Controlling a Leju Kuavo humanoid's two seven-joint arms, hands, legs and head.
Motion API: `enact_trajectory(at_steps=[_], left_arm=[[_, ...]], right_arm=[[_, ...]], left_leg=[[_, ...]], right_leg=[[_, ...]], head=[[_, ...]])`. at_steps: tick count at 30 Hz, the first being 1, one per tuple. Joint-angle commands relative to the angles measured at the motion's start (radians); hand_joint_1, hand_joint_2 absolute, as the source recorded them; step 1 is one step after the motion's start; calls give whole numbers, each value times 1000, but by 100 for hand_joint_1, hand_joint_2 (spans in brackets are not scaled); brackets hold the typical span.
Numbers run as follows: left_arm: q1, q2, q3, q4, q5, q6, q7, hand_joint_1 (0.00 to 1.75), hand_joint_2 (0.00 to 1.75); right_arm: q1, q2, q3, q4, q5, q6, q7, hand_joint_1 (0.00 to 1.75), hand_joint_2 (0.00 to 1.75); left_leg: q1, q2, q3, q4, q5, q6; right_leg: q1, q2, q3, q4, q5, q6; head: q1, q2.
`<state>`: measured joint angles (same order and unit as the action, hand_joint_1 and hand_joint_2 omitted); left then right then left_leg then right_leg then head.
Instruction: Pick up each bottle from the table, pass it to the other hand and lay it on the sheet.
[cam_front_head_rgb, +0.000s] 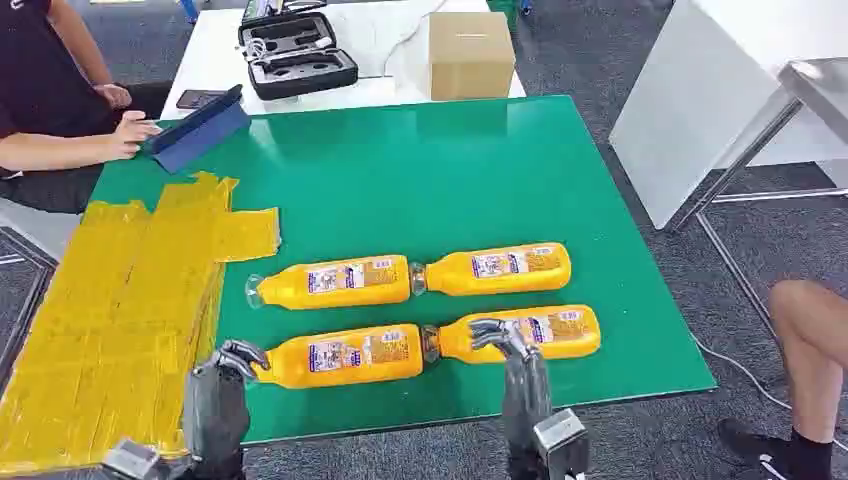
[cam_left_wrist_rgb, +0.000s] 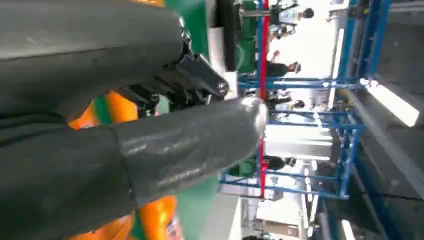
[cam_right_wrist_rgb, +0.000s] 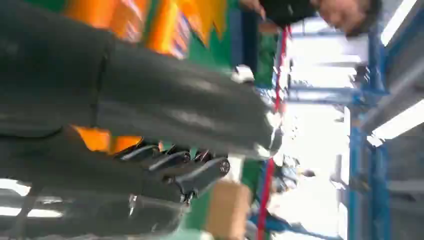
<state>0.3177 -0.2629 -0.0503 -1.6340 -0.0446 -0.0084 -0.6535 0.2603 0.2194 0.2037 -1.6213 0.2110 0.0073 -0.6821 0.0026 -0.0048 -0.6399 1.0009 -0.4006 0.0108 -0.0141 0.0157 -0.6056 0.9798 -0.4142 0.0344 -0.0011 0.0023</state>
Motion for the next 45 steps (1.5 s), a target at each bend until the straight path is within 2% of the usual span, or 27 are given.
enact_trajectory(at_steps=[1, 8, 16, 17, 28, 33, 37, 38, 41, 45], left_arm=[[71, -86, 109, -90, 35, -7, -44, 0, 0], [65, -86, 108, -72, 28, -10, -44, 0, 0], [80, -86, 79, -90, 7, -8, -32, 0, 0], [81, -86, 76, -90, -1, -7, -27, 0, 0], [88, -86, 59, -89, -37, 13, -18, 0, 0], [98, -86, 32, -111, -58, 29, -3, 0, 0], [90, -86, 37, -99, -62, 26, -2, 0, 0], [83, -86, 34, -95, -74, 15, -2, 0, 0], [65, -86, 12, -95, -106, 18, 12, 0, 0], [47, -86, -4, -93, -117, 7, 33, 0, 0]], right_arm=[[36, 39, -45, -8, 3, 37, 19, 0, 0], [37, 40, -44, -6, 8, 44, 21, 0, 0], [40, 41, -47, -1, 17, 49, 26, 0, 0], [40, 40, -44, -1, 28, 46, 31, 0, 175], [49, 40, -37, 4, 35, 48, 45, 0, 175], [25, 18, 11, 6, 225, -74, 143, 0, 175], [6, 6, 33, 15, 250, -99, 166, 0, 175], [-20, -12, 70, 28, 349, -145, 211, 0, 175], [-108, -47, 171, 89, 479, -161, 318, 0, 175], [-211, -47, 239, 206, 557, -163, 405, 0, 175]], left_leg=[[1, 1, 7, 1, -3, -1], [0, 0, 6, -1, -1, 0], [1, 0, 11, 0, -3, -1], [1, 0, 13, 0, -3, -1], [0, 0, 9, -1, -1, 0], [1, 1, 9, 0, -2, -1], [1, 1, 11, -1, -2, -1], [1, 1, 9, -1, -1, 0], [1, 2, 8, -1, -1, 0], [1, 5, 11, -1, -1, -1]], right_leg=[[1, -1, 7, 0, -3, -1], [1, -1, 6, -1, -1, -1], [1, -2, 12, -1, -3, -2], [1, -2, 13, -1, -3, -3], [1, -2, 9, -1, -2, -1], [1, -1, 9, 0, -2, -2], [1, 0, 11, -1, -2, -2], [1, 0, 9, -1, -1, -2], [1, 1, 9, -1, 0, -1], [2, 3, 10, -2, 1, -2]], head=[[-1, 0], [0, 0], [0, 0], [0, 0], [-1, 0], [-1, 0], [-1, 0], [0, 0], [0, 0], [-1, 0]])
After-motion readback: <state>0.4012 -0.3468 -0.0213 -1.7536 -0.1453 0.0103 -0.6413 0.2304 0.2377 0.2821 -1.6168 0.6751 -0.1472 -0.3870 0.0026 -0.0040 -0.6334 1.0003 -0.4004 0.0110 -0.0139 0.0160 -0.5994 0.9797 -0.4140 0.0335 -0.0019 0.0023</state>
